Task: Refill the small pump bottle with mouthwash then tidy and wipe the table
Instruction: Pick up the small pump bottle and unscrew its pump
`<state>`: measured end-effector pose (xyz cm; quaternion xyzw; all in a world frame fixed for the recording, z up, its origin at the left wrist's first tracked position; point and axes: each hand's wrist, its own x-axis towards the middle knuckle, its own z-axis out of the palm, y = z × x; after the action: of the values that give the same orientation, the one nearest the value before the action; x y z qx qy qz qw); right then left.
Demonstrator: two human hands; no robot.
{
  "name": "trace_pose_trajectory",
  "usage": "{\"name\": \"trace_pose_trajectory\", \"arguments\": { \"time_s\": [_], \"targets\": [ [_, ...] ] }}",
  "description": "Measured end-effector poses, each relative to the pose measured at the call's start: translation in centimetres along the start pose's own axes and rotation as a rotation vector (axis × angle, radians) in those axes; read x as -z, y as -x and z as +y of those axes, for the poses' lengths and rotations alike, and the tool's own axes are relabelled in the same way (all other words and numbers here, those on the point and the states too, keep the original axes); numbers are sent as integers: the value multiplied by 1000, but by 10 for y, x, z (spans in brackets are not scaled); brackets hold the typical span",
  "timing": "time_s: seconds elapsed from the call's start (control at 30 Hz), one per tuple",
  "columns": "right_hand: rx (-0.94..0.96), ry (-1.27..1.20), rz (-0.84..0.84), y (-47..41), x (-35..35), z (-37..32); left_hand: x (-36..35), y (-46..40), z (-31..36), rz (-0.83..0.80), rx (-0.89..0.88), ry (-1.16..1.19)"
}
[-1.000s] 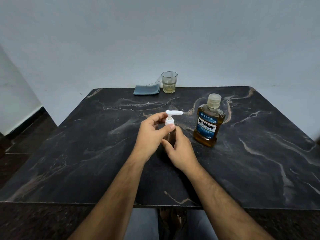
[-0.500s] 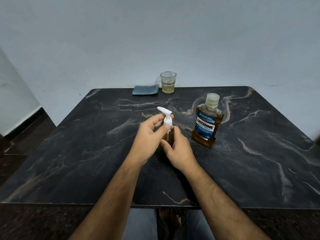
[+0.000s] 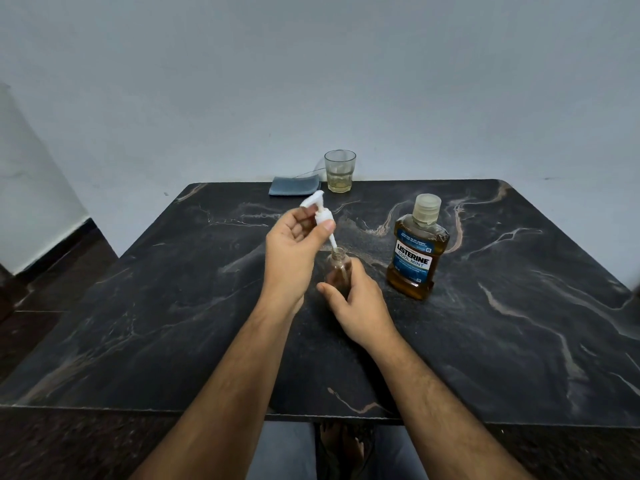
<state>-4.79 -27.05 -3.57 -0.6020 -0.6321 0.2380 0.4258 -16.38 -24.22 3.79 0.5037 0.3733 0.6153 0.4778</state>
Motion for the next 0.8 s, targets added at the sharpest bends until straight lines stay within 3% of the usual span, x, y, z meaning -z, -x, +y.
{"name": "trace_pose_trajectory", "arguments": {
  "time_s": [0.8],
  "targets": [
    [-9, -5, -20, 1, 2, -2, 26, -21, 21, 233, 55, 228]
  ]
}}
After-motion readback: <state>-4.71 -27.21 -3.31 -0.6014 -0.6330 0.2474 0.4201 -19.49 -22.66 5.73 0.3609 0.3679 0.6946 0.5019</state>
